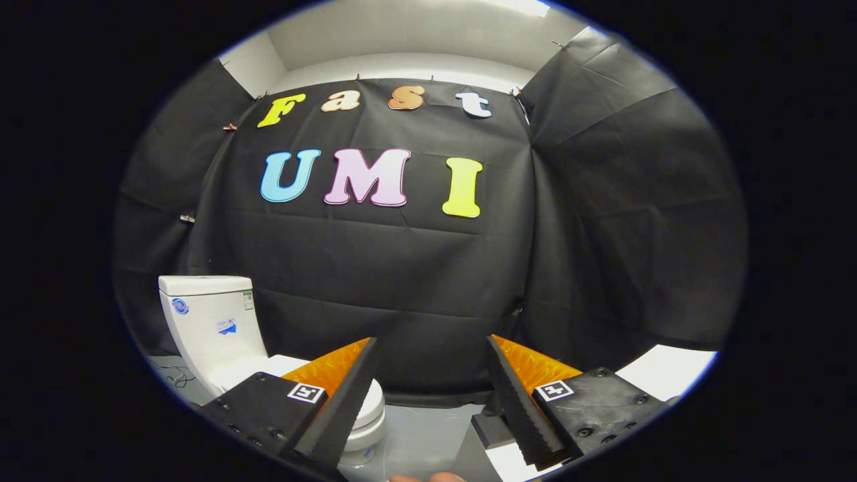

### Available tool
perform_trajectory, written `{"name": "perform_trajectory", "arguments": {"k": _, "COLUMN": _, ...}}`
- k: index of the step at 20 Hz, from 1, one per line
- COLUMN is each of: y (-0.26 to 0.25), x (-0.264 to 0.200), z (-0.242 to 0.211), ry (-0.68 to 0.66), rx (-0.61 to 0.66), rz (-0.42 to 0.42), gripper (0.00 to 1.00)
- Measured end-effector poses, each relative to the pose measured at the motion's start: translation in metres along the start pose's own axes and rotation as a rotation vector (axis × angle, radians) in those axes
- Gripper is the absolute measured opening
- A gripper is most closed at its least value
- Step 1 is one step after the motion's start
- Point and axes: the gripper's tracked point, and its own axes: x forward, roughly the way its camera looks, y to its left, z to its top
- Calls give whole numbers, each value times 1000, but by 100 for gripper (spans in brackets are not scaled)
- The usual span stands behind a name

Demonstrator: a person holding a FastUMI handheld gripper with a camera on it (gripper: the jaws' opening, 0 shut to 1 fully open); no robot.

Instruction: Open the toilet lid.

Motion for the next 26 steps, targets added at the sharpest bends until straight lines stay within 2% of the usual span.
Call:
{"name": "perform_trajectory", "arguments": {"k": 9, "y": 0, "x": 0, "z": -1, "ry": 1, "rx": 4, "rz": 4, "gripper": 98}}
{"name": "perform_trajectory", "arguments": {"k": 15, "y": 15, "x": -2, "z": -1, "ry": 11, "rx": 21, "rz": 53, "gripper": 98}}
{"name": "perform_trajectory", "arguments": {"k": 17, "y": 31, "x": -1, "z": 0, "ry": 17, "rx": 26, "rz": 110, "gripper": 98}}
{"name": "perform_trajectory", "arguments": {"k": 22, "y": 86, "x": 6, "z": -51, "ry": 216, "rx": -11, "rz": 286, "gripper": 98}}
{"name": "perform_trajectory", "arguments": {"k": 26, "y": 109, "x": 25, "z": -82, "ry": 328, "rx": 24, "rz": 326, "gripper": 99}}
